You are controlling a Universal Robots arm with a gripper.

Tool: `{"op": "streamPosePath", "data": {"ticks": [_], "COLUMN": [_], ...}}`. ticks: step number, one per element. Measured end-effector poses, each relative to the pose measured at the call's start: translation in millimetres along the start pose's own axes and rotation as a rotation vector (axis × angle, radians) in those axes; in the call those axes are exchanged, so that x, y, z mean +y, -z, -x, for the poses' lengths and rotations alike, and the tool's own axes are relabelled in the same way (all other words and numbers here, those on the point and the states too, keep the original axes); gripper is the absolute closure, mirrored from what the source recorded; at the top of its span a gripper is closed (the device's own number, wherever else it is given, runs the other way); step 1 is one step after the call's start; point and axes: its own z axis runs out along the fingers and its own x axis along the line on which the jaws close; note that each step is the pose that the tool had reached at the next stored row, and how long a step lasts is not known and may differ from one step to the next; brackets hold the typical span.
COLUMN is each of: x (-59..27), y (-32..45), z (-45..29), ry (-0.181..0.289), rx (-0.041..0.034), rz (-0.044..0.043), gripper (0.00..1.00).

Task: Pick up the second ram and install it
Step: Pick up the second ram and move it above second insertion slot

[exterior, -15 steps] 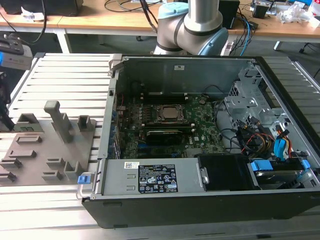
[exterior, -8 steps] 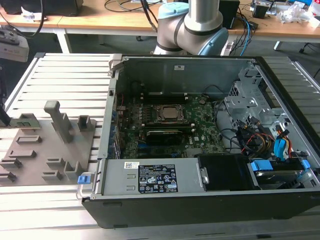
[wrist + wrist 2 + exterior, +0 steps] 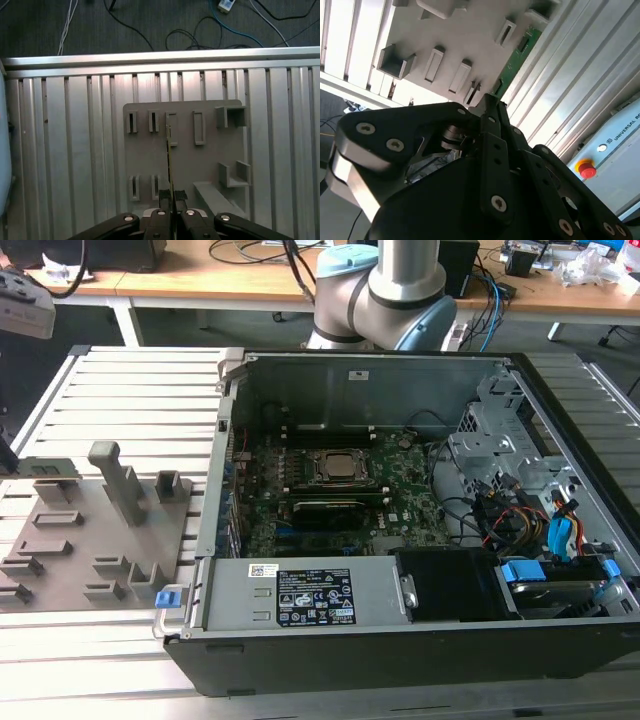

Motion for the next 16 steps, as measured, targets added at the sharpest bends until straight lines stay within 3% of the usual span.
{"op": "streamPosePath", "data": {"ticks": [3, 4, 7, 12, 16], "x": [0.1, 0.2, 0.0, -0.4, -0.5], "y": [1.2, 2.0, 3.6, 25.5, 32.8], "z": [18.1, 27.5, 38.5, 40.8, 40.9], "ry": [0.0, 0.0, 0.0, 0.0, 0.0], "rx": [0.0, 0.0, 0.0, -0.0004, -0.0012], "rz": [0.0001, 0.0, 0.0002, 0.0003, 0.0002], "gripper": [0.86, 0.86, 0.86, 0.86, 0.86]}}
